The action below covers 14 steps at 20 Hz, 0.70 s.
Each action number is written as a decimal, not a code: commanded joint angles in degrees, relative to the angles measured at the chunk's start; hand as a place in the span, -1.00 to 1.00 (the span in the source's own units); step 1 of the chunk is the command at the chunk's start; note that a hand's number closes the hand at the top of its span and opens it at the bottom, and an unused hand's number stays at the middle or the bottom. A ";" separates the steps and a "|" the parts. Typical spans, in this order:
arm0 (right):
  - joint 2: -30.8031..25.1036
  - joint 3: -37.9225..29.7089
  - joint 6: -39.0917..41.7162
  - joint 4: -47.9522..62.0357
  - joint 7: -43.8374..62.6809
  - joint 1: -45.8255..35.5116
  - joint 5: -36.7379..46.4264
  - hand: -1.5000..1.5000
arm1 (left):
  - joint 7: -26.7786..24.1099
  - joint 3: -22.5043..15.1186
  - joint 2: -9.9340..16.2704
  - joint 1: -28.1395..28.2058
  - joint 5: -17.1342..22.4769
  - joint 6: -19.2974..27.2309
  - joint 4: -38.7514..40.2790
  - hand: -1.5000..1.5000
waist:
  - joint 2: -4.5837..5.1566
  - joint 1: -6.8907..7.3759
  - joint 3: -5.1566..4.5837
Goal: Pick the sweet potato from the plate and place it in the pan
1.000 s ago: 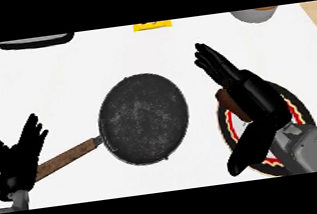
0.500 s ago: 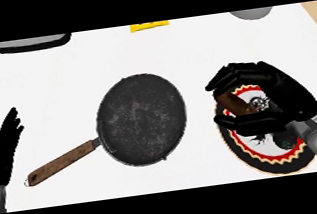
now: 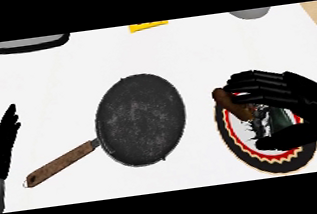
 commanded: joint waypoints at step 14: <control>-4.20 20.25 17.47 -19.06 48.81 -11.40 43.28 -1.00 | -0.53 -0.42 -1.77 -1.08 -1.75 -0.44 1.56 0.00 | -0.17 1.26 -0.22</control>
